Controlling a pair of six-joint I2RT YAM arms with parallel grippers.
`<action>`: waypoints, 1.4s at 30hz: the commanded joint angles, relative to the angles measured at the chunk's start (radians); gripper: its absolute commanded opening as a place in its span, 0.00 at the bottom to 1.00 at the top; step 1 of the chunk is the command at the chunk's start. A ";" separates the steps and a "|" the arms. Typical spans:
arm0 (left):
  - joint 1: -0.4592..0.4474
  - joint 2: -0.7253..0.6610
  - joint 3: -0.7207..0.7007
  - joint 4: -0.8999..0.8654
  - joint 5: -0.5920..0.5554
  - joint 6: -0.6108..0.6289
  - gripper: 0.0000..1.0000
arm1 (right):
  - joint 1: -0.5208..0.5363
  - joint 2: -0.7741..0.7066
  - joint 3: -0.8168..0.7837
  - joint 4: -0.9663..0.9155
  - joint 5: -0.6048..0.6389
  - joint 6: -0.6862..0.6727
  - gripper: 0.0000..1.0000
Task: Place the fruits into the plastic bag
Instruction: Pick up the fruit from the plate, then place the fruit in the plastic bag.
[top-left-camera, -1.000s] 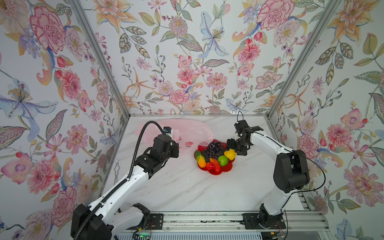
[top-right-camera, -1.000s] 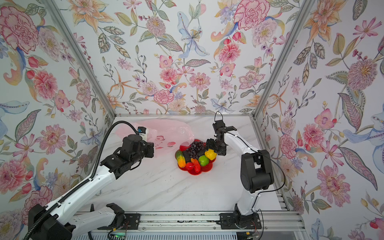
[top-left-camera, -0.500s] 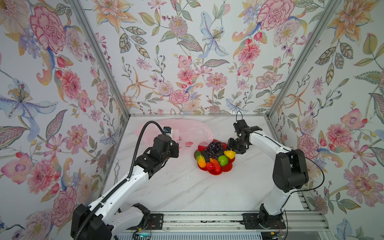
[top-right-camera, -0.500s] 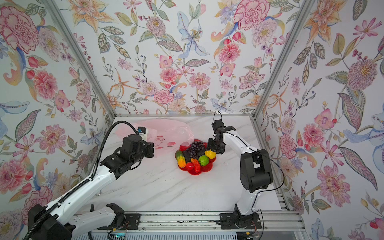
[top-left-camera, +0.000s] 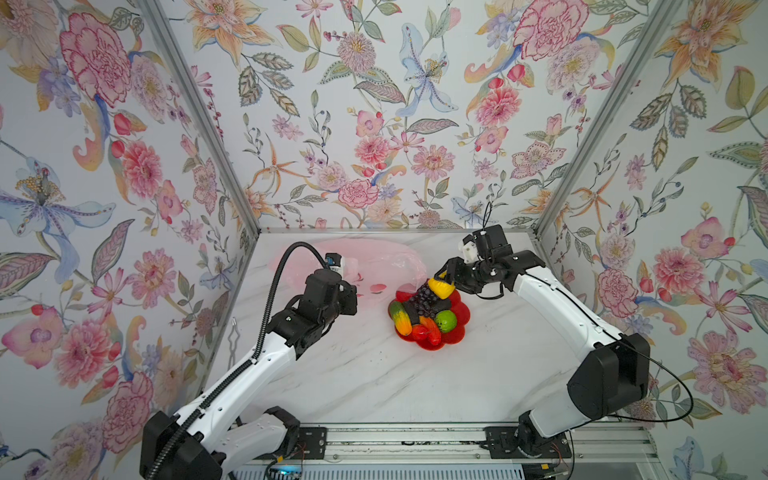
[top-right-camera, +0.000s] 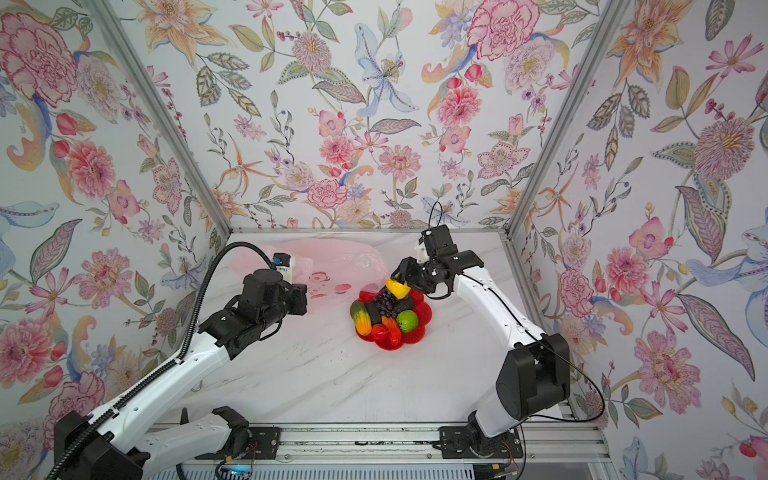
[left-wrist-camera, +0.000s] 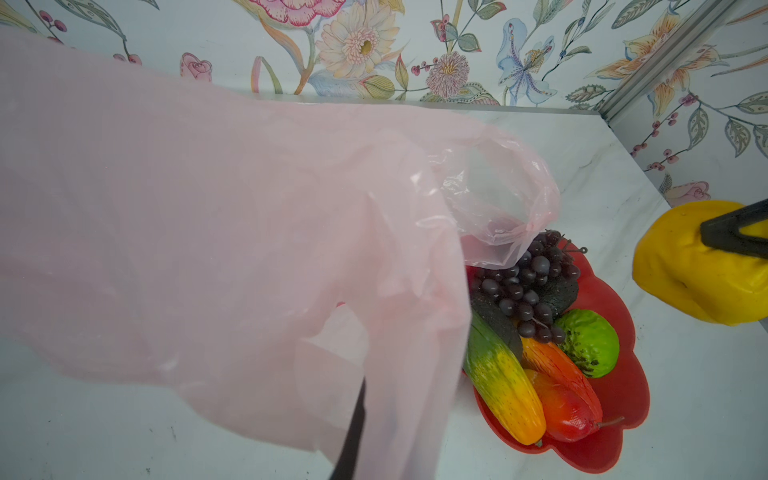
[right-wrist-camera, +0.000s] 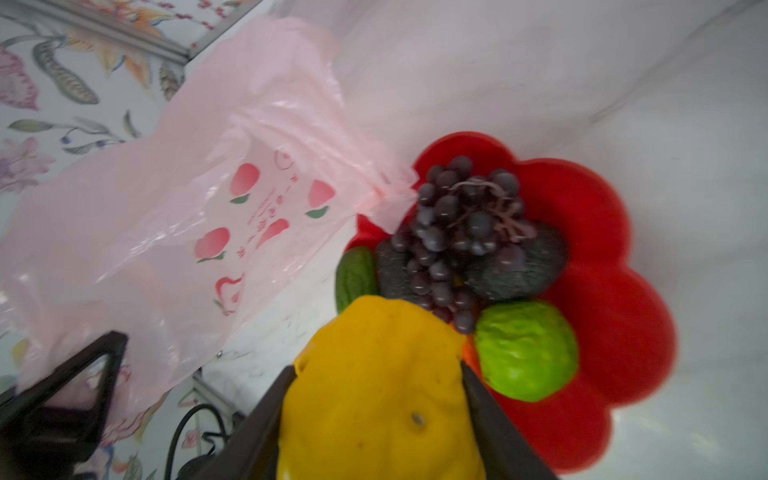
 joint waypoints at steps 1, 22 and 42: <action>-0.011 -0.021 -0.002 0.028 0.012 -0.019 0.00 | 0.078 0.085 0.051 0.149 -0.122 0.112 0.46; -0.011 0.017 -0.011 0.130 0.092 -0.125 0.00 | 0.165 0.603 0.359 0.468 -0.163 0.408 0.67; -0.011 0.029 -0.050 0.211 0.126 -0.219 0.00 | 0.148 0.632 0.453 0.566 -0.233 0.423 0.75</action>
